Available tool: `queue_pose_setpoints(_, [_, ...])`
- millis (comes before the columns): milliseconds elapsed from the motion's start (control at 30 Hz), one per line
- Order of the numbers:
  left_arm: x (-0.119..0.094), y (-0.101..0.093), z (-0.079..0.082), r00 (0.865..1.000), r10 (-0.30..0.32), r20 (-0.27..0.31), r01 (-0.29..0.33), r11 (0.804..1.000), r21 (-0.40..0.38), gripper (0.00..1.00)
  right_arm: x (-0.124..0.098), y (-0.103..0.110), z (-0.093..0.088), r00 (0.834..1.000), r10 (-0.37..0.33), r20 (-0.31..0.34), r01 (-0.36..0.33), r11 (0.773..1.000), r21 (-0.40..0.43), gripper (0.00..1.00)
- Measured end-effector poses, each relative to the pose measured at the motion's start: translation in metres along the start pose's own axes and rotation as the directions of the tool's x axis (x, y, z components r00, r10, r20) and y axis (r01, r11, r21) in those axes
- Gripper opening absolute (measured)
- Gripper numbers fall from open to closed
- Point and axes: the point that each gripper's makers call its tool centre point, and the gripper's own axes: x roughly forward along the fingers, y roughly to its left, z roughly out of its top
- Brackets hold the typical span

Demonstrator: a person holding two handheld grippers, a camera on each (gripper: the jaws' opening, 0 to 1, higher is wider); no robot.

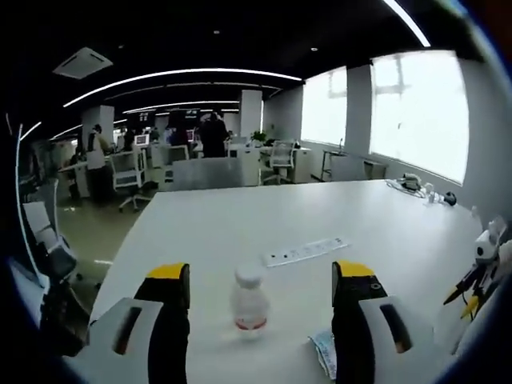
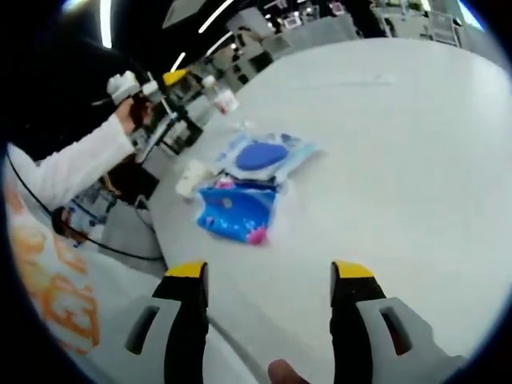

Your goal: Arrange the tabletop items into an orderly group along one side of the table until the central work area is clear of visible clutter.

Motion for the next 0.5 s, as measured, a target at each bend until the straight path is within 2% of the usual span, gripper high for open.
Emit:
queue_pose_setpoints(300, [-0.042,-0.024,-0.020,1.000,0.021,-0.018,-0.021,1.000,-0.012,0.74,-0.007,0.001,-0.005,1.000,0.009,0.018,-0.009,1.000,0.016,0.60])
queue_pose_setpoints(367, [-0.055,-0.028,-0.028,0.998,0.056,-0.009,-0.057,0.998,-0.036,0.75,-0.008,0.001,-0.004,1.000,0.005,0.023,-0.005,1.000,0.012,0.60])
queue_pose_setpoints(400, [-0.062,-0.029,-0.035,0.997,0.083,-0.007,-0.083,0.994,-0.078,0.75,-0.009,0.000,-0.003,1.000,0.002,0.026,-0.002,1.000,0.014,0.60])
queue_pose_setpoints(500, [-0.078,-0.041,-0.051,0.996,0.093,-0.014,-0.094,0.984,-0.152,0.76,-0.010,0.000,0.002,0.999,0.009,0.050,-0.012,0.999,0.043,0.60])
